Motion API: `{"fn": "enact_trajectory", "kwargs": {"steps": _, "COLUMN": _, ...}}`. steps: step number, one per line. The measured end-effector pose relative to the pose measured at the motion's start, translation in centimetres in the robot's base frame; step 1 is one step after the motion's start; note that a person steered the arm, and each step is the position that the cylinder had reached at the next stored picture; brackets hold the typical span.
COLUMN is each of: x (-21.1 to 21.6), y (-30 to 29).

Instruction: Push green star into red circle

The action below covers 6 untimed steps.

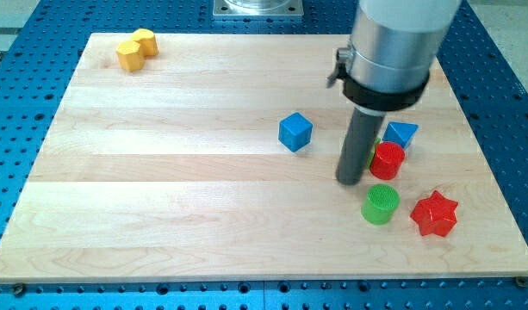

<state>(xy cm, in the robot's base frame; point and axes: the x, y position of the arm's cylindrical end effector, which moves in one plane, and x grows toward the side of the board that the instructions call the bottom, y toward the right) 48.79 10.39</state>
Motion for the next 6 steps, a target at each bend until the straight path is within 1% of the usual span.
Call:
{"fn": "enact_trajectory", "kwargs": {"steps": 1, "x": -2.7, "y": -1.4}}
{"fn": "enact_trajectory", "kwargs": {"steps": 2, "x": -4.6, "y": -0.9}}
{"fn": "enact_trajectory", "kwargs": {"steps": 3, "x": -5.2, "y": 1.6}}
{"fn": "enact_trajectory", "kwargs": {"steps": 4, "x": -4.1, "y": 3.2}}
{"fn": "enact_trajectory", "kwargs": {"steps": 5, "x": -2.1, "y": 3.2}}
{"fn": "enact_trajectory", "kwargs": {"steps": 6, "x": -1.1, "y": 3.2}}
